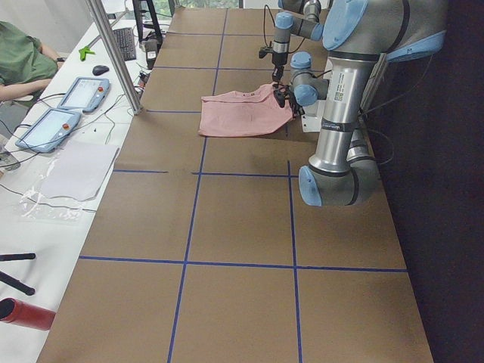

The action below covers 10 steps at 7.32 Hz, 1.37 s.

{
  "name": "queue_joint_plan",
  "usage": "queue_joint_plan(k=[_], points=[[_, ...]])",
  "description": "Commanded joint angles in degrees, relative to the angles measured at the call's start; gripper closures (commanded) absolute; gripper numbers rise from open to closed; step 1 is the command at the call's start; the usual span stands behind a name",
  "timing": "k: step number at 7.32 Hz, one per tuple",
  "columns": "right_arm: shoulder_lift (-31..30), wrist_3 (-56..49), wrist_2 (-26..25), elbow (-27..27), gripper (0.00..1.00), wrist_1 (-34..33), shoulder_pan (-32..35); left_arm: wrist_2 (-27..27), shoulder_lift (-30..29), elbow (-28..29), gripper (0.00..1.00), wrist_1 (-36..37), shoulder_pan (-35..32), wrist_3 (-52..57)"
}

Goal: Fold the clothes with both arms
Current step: 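Lift the near edge with both grippers and fold it away over the shirt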

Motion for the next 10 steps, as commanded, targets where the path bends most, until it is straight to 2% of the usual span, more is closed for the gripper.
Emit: queue_joint_plan(k=[1, 2, 4, 5, 6, 7, 8, 9, 10], points=[[1.9, -4.4, -0.5, -4.1, 1.00, 1.2, 5.1, -0.2, -3.4, 3.6, 1.00, -0.4, -8.4, 4.6], [5.1, -5.1, -0.3, -8.8, 1.00, 2.7, 8.1, -0.3, -6.1, 8.5, 1.00, -1.6, -12.1, 5.8], [6.7, -5.1, -0.3, -16.9, 1.00, 11.6, 11.2, -0.3, -6.6, 16.8, 1.00, -12.4, -15.0, 4.4], [7.0, -5.2, -0.3, -19.4, 1.00, 15.1, 12.9, -0.4, -6.7, 17.9, 1.00, -14.1, -16.9, 4.4], [12.0, -5.3, -0.1, -25.9, 1.00, 15.7, 16.1, -0.4, -7.8, 19.8, 1.00, -15.0, -20.4, 4.7], [20.4, -7.1, 0.0, -37.9, 1.00, 15.8, 18.7, -0.6, -11.7, 27.3, 1.00, -18.1, -25.3, 5.5], [25.8, -8.0, 0.1, -48.4, 1.00, 19.8, 22.0, -0.6, -17.4, 38.5, 1.00, -24.0, -29.4, 7.2], [26.4, -8.3, 0.8, -55.1, 0.17, 27.7, 24.1, -0.4, -20.0, 48.8, 0.01, -31.0, -31.0, 11.1], [27.2, -11.6, 0.8, -58.3, 0.00, 29.6, 25.9, -0.4, -20.1, 50.7, 0.00, -33.7, -32.5, 14.6]])
